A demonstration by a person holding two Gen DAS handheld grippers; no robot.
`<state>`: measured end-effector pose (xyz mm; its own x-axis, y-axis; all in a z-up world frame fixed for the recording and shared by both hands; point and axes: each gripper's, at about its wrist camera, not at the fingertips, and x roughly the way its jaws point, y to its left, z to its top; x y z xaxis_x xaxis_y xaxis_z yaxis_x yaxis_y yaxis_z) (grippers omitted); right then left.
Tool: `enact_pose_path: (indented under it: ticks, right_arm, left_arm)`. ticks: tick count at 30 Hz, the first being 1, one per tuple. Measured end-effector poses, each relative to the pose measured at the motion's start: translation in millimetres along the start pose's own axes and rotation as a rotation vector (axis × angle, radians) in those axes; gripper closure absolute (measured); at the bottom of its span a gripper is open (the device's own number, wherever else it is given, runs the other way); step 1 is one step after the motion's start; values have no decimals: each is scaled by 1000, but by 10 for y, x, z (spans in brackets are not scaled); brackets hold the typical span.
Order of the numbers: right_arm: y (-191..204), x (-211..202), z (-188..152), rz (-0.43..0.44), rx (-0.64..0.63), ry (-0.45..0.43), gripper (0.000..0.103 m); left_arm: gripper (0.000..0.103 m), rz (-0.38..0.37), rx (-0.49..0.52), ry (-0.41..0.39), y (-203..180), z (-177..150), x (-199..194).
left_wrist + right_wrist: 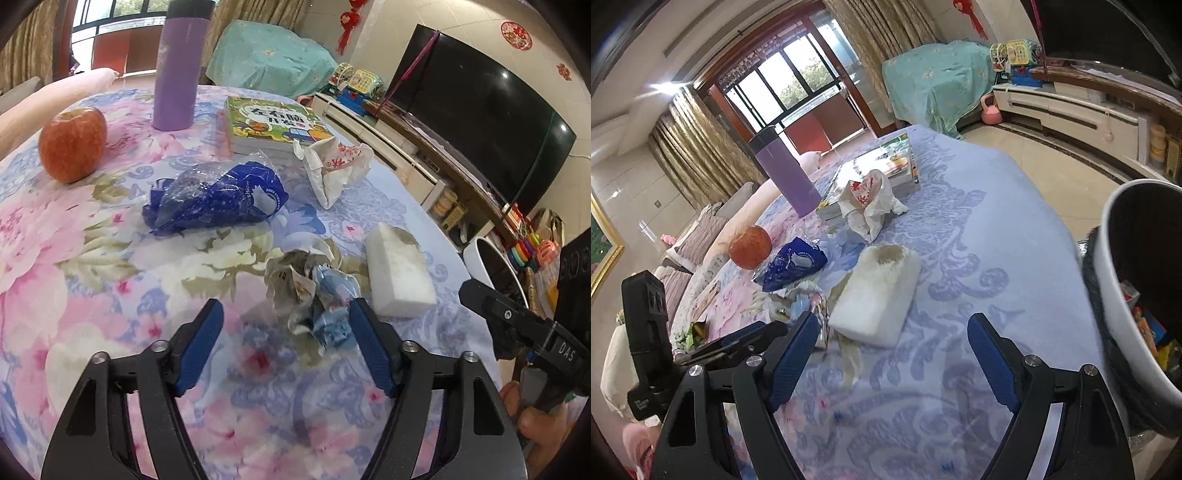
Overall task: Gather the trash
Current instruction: 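Grasp the crumpled paper wrapper with the left tool while the right tool grasps the white foam block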
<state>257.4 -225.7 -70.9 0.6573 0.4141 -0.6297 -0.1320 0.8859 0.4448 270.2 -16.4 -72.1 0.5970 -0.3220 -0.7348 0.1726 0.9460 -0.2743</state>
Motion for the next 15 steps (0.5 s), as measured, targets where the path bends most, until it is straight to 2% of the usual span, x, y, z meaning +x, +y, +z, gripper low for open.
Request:
enact_pose_path:
  ticks: [1, 5, 8, 10, 13, 15]
  right_arm:
    - [9, 38, 15, 4, 1, 4, 20]
    - [27, 228, 51, 7, 8, 39, 30]
    - [43, 393, 34, 8, 17, 74, 34]
    - [57, 463, 27, 9, 20, 90, 34]
    - [111, 523, -2, 5, 5, 98, 39]
    - [138, 540, -25, 10, 0, 102, 49]
  left_arm:
    - [43, -8, 3, 6, 7, 10, 32]
    - [49, -45, 15, 14, 14, 36, 133]
    - [64, -94, 22, 20, 7, 38, 182]
    - [82, -110, 33, 17, 3, 36, 177]
    - [87, -126, 51, 15, 17, 27, 110]
    - [91, -139, 50, 12, 53, 5, 55]
